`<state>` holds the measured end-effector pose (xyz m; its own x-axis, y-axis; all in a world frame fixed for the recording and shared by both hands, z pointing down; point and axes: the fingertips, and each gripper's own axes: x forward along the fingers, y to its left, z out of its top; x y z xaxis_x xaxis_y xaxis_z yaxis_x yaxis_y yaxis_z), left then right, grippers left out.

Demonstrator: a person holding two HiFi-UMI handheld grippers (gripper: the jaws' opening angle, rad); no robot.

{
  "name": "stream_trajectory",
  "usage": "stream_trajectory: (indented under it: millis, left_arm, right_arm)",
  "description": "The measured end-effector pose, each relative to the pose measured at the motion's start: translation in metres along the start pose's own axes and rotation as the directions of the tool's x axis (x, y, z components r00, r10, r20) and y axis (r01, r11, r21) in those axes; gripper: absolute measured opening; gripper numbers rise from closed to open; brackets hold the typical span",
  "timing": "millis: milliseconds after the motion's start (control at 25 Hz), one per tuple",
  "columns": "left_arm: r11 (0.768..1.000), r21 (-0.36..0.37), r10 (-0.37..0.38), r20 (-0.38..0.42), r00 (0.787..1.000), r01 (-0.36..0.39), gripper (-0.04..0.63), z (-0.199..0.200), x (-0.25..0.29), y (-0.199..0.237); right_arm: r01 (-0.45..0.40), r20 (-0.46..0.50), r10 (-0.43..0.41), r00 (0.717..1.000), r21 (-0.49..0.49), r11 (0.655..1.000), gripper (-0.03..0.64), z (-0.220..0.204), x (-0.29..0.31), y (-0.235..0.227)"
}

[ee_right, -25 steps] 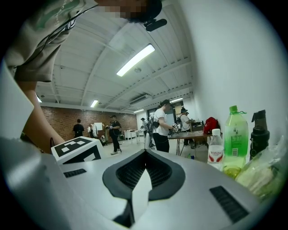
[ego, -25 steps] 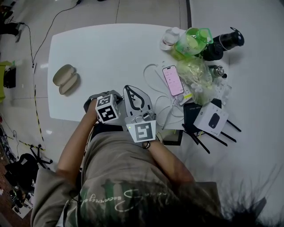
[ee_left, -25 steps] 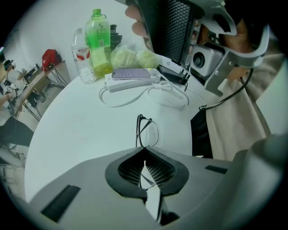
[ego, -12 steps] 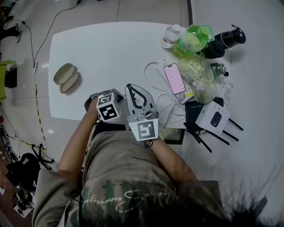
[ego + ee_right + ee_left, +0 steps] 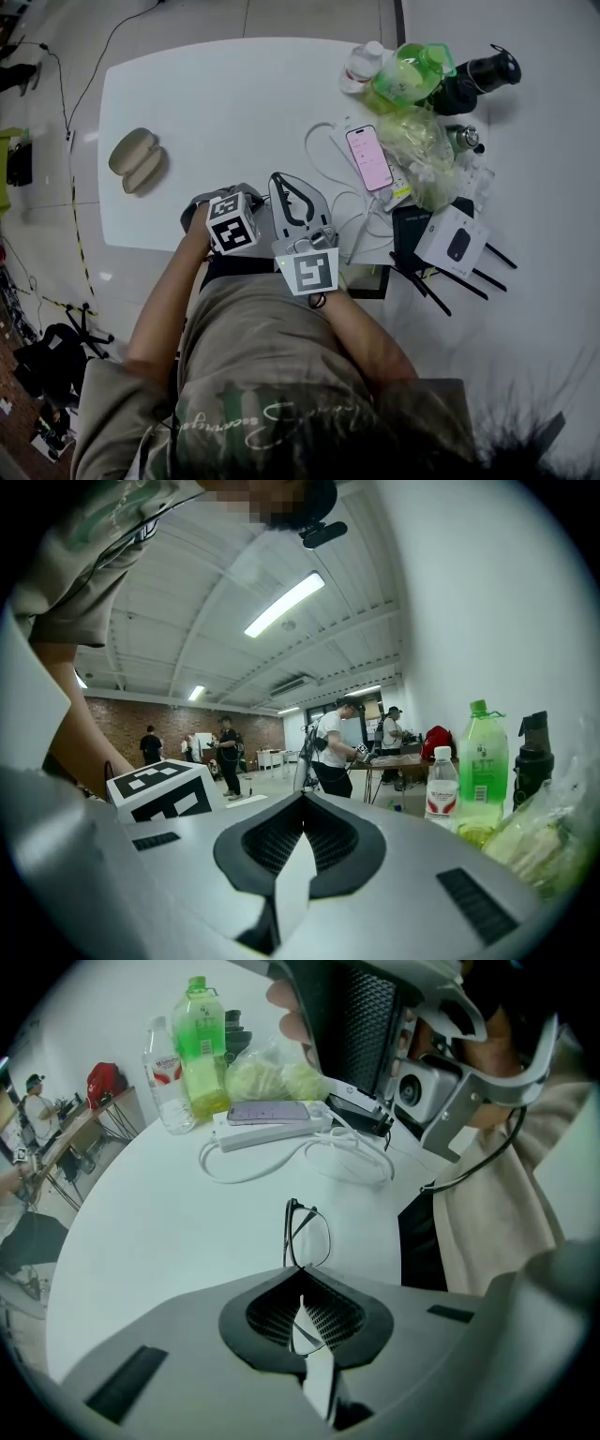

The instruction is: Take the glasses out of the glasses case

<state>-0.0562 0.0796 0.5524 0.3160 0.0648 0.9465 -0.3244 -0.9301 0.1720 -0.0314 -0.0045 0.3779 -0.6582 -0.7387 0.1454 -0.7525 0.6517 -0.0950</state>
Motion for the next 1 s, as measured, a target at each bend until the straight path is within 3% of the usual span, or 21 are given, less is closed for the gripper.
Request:
stream_trajectory:
  millis: [320,520,840,1000]
  left_arm:
    - [0.999,0.034,-0.013,0.021,1.0,0.012,0.017,-0.005,-0.001,-0.007]
    - [0.998,0.048,-0.032,0.015,0.999,0.031,0.017,-0.014,-0.005,-0.013]
    - [0.998,0.049,-0.046,0.017,0.999,0.045,0.017,-0.026,-0.006,-0.019]
    - [0.998,0.049,-0.051,0.029,0.998,0.049,0.017,-0.028,-0.001,-0.019]
  right_arm:
    - [0.037,-0.012,-0.038,0.999,-0.02,0.999,0.012,0.0,-0.006,0.011]
    - [0.082,0.028,-0.081,0.996,-0.016,0.997,0.012,0.014,-0.009,0.019]
    - [0.099,-0.009,-0.099,0.995,-0.011,0.995,0.012,0.012,-0.013,0.043]
    - [0.133,0.04,-0.132,0.99,-0.017,0.991,0.012,0.019,-0.014,0.045]
